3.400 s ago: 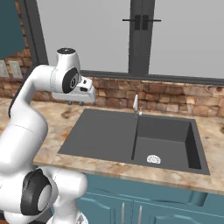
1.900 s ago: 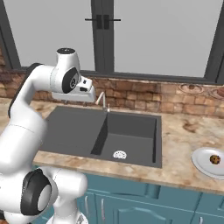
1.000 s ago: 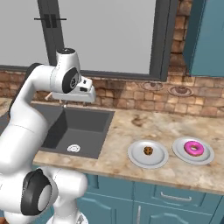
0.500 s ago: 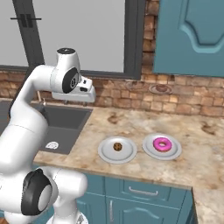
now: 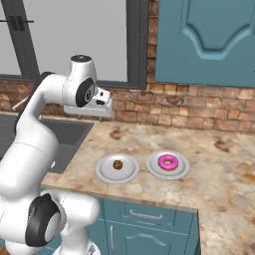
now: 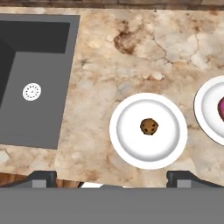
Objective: Move the dessert items from the plate to the tray.
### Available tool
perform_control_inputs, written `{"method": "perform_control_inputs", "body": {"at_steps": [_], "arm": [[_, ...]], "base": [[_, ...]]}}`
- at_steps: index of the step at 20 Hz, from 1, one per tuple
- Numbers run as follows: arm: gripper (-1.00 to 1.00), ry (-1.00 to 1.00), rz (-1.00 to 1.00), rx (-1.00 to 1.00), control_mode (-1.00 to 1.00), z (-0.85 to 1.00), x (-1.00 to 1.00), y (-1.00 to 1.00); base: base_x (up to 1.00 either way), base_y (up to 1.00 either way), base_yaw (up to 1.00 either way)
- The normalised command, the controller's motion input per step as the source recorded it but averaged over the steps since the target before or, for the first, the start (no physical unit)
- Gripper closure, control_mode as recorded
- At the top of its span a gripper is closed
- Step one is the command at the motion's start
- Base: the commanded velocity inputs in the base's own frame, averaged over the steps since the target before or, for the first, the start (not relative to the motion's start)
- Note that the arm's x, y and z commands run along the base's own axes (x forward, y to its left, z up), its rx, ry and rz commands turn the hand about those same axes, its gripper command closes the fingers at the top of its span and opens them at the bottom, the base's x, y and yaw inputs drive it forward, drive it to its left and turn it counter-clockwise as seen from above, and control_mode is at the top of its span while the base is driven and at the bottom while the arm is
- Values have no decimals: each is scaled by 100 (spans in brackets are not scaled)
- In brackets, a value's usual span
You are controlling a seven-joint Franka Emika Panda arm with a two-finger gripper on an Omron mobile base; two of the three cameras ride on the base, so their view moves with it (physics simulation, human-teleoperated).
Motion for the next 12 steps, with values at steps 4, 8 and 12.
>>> {"method": "perform_control_inputs", "body": {"at_steps": [4, 8, 12], "arm": [[-100, 0, 0, 0, -100, 0, 0, -3], [-100, 5, -11, -8, -100, -30, 4, -4], [-100, 11, -12, -12, -100, -62, 9, -33]], "base": [[0, 0, 0], [0, 0, 0], [0, 0, 0]]}}
